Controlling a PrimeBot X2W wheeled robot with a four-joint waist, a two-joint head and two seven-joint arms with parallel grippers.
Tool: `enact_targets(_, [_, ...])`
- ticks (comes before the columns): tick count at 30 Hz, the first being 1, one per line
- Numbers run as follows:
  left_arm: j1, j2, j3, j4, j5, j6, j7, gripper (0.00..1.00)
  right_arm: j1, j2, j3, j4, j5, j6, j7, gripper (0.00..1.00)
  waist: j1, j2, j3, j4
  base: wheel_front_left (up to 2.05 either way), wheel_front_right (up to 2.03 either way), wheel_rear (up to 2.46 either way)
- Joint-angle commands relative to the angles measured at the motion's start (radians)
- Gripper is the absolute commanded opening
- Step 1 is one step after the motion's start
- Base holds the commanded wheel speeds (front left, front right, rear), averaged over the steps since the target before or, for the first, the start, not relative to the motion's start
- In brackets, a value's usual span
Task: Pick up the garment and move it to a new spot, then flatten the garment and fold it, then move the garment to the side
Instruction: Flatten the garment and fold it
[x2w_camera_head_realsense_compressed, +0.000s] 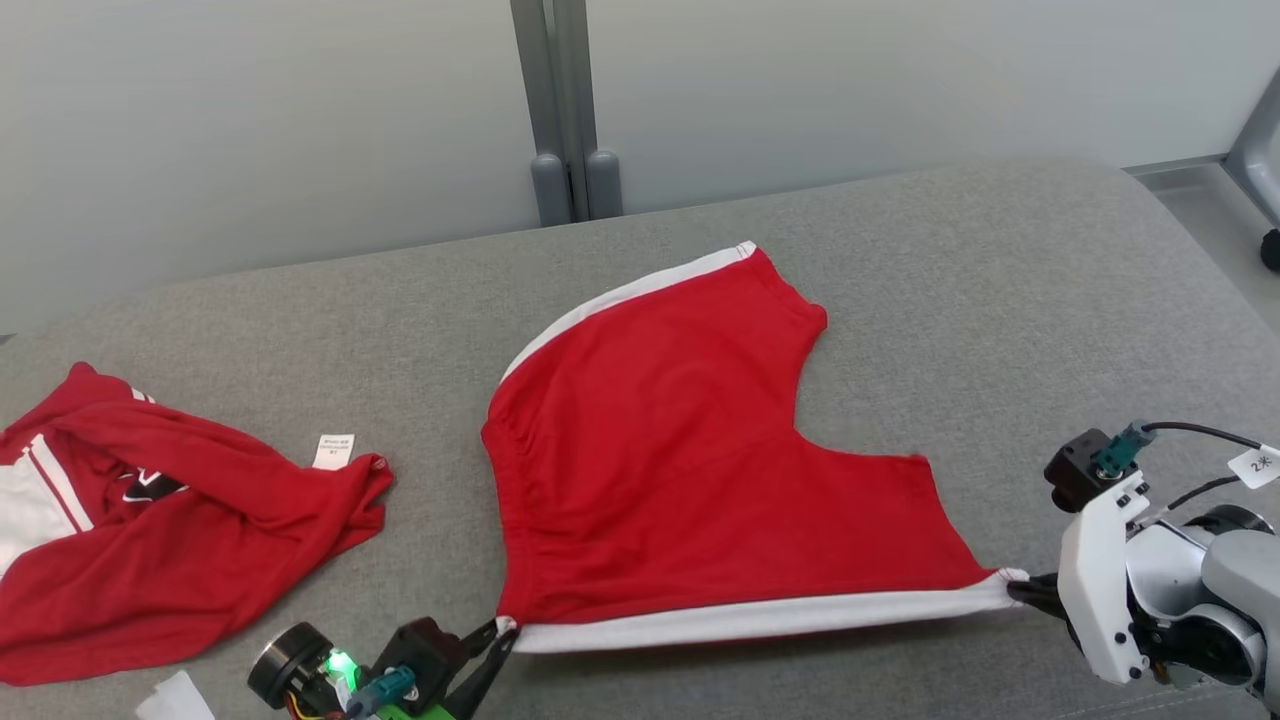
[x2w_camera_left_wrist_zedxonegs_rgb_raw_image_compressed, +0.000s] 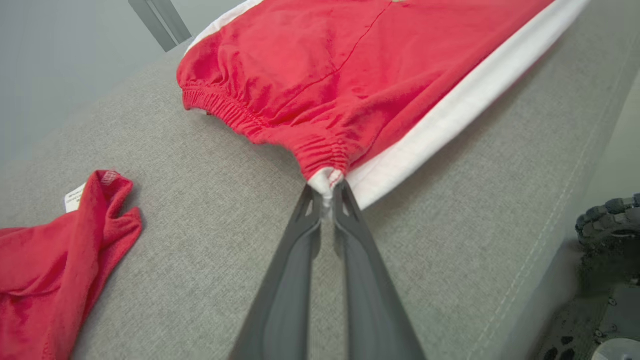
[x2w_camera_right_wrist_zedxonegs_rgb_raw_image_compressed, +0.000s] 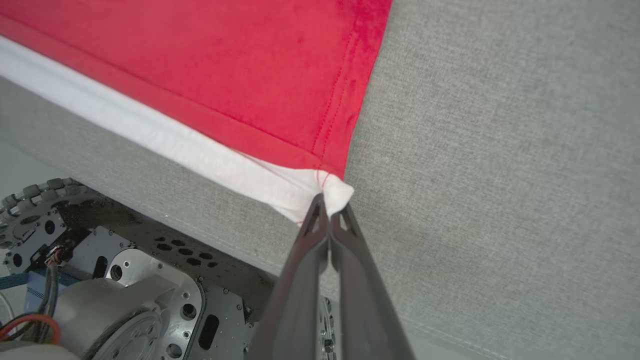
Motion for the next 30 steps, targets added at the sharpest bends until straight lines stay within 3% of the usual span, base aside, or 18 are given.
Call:
enact_targets(1, [0.026, 0.025, 0.005, -0.030, -0.009, 0.013, 0.021, 0.00, 0.010, -0.026, -0.004, -0.014, 0.006, -0.004, 0.016, 0.00, 0.0000, -0.0001, -0.002, 0.007, 0.00, 0.00, 0.00])
enact_targets(7, [0.015, 0.039, 0.021, -0.139, -0.023, 0.040, 0.072, 0.00, -0.037, -0.044, -0.051, -0.044, -0.015, -0.003, 0.022, 0.00, 0.0000, -0.0001, 0.020, 0.026, 0.00, 0.00, 0.00])
enact_targets(12, [-0.056, 0.015, 0.050, -0.148, -0.023, 0.068, 0.078, 0.00, -0.113, -0.027, -0.106, -0.037, -0.032, -0.003, 0.026, 0.00, 0.0000, -0.0001, 0.085, 0.049, 0.00, 0.00, 0.00])
enact_targets(21, [-0.245, -0.050, 0.087, -0.091, 0.002, 0.083, 0.046, 0.00, -0.307, 0.021, -0.187, 0.026, -0.072, -0.003, 0.052, 0.00, 0.0000, -0.0001, 0.254, 0.125, 0.00, 0.00, 0.00])
enact_targets(30, [-0.403, -0.130, 0.078, 0.019, 0.019, 0.069, 0.022, 0.00, -0.482, 0.070, -0.184, 0.124, -0.128, -0.003, 0.051, 0.00, 0.0000, -0.0001, 0.363, 0.201, 0.00, 0.00, 0.00])
